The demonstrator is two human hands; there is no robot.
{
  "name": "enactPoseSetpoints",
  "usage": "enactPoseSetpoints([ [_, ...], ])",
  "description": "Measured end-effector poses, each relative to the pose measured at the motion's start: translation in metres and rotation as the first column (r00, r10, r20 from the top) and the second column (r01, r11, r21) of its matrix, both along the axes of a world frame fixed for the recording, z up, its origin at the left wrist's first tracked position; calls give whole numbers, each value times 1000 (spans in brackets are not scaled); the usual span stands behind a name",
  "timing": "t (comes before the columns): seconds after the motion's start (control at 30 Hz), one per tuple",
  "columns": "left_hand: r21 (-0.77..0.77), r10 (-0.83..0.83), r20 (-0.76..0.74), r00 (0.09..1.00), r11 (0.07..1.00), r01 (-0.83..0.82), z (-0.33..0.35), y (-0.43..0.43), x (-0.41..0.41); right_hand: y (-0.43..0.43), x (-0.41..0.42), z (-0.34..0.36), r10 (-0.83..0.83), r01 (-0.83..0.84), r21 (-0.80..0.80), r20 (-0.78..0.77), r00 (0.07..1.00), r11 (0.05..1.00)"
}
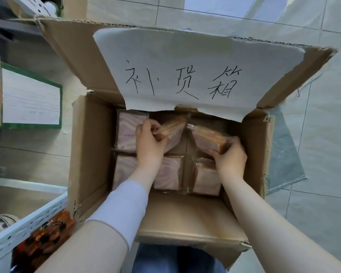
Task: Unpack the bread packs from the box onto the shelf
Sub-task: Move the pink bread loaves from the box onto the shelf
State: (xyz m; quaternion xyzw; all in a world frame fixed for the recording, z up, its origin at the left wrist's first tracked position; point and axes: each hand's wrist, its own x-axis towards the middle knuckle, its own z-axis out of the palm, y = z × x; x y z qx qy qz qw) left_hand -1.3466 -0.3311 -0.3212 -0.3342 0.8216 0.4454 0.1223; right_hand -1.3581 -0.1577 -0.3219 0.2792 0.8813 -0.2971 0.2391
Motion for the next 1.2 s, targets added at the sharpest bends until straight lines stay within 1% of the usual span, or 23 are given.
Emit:
enactPoseSetpoints([
  [0.1, 81, 59, -80, 995, 995, -53, 23, -6, 19, 4, 7, 30, -51, 40, -97, -115, 992, 994],
  [0.17, 104, 147, -118, 982, 985, -135, 45, -12, 32, 6, 14, 51, -48, 23, -147, -169, 985, 989],
  [0.23, 127, 246, -157, 956, 965, -227, 74, -19, 49, 7, 24, 74, -45, 9, -189, -189, 981, 982],
  [0.37, 219, 411, -228, 883, 905, -364, 144, -35, 91, 8, 56, 129, 4, -39, -267, -133, 991, 963],
  [0.43, 247, 487, -238, 840, 867, -433, 184, -43, 119, 5, 78, 160, 32, -46, -341, -48, 998, 939],
  [0.5, 235, 564, -252, 786, 824, -516, 225, -52, 155, 1, 104, 194, 77, -56, -433, 30, 997, 900],
  [0.57, 245, 629, -294, 720, 777, -580, 269, -61, 195, -8, 132, 235, 128, -68, -541, 75, 989, 838],
  [0.67, 262, 686, -374, 624, 724, -639, 338, -77, 260, -26, 177, 300, 177, -27, -700, 143, 974, 714],
  [0.8, 231, 690, -477, 544, 696, -680, 431, -109, 364, -64, 247, 388, 298, -100, -770, 122, 947, 630],
  [0.93, 181, 671, -613, 417, 633, -752, 514, -146, 480, -113, 326, 459, 460, -214, -841, 45, 887, 496],
  [1.07, 194, 654, -707, 267, 543, -817, 577, -190, 604, -174, 417, 513, 577, -254, -910, -20, 816, 328],
  [1.13, 205, 651, -729, 211, 502, -840, 601, -211, 670, -211, 467, 537, 652, -299, -923, -72, 755, 244],
  [1.2, 188, 643, -743, 185, 466, -864, 616, -235, 740, -250, 519, 554, 718, -338, -930, -137, 682, 144],
])
